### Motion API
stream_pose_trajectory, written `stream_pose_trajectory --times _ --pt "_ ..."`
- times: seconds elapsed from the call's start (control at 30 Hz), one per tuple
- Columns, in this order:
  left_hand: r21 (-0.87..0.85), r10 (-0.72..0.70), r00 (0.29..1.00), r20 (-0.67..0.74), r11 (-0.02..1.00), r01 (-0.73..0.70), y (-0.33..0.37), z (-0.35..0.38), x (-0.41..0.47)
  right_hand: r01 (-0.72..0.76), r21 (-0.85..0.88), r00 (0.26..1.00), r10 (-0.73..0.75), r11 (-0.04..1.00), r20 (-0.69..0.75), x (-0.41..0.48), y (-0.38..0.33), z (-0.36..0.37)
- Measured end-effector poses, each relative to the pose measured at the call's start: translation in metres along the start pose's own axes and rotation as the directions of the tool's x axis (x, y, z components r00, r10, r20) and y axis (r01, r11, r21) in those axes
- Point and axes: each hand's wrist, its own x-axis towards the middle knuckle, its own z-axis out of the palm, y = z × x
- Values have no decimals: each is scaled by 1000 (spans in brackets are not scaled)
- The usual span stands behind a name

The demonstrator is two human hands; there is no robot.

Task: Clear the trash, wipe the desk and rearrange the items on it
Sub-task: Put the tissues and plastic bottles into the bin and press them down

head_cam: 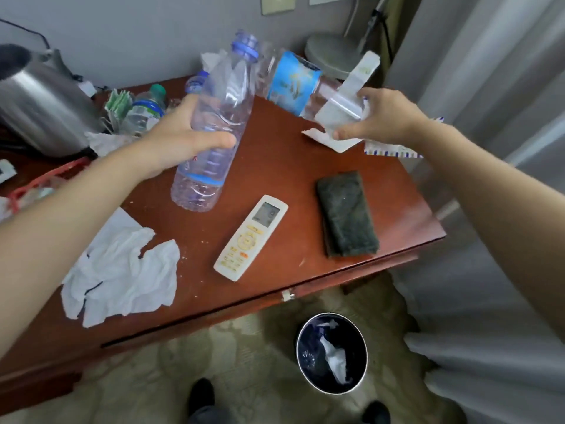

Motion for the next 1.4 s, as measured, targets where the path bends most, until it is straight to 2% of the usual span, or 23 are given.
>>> stream_pose_trajectory --times 0.1,0.2,0.37,0.5,0.63,0.77,0.87,1.03,1.17,1.4 --pt "-67 -41 999 2 997 41 21 28 -28 16 61 1000 -17 998 22 -38 16 -18" --pt "-76 -18 1000 25 997 20 37 55 -52 -14 98 997 7 995 71 -81 35 -33" --pt "-86 -26 979 201 995 44 44 82 -102 -74 148 988 52 986 142 -154 58 -31" --pt "-34 -2 916 402 999 17 32 94 -138 -164 186 976 132 969 173 -200 75 -1" --pt "-15 -6 843 538 1000 17 2 113 -176 -203 222 969 163 954 183 -245 85 47" --pt "75 -63 805 591 997 23 -39 143 -207 -230 244 953 168 942 252 -280 90 100" --pt "82 -92 771 630 995 52 -72 177 -222 -247 225 936 172 943 308 -292 108 145" --pt "107 -105 754 649 993 46 -149 258 -231 -210 294 935 104 932 338 -302 149 229" --pt "99 -94 750 655 994 38 -220 322 -233 -185 446 916 -11 876 402 -302 190 310" --pt "93 -82 845 529 995 38 -315 374 -224 -199 746 858 -254 635 446 -274 229 440"
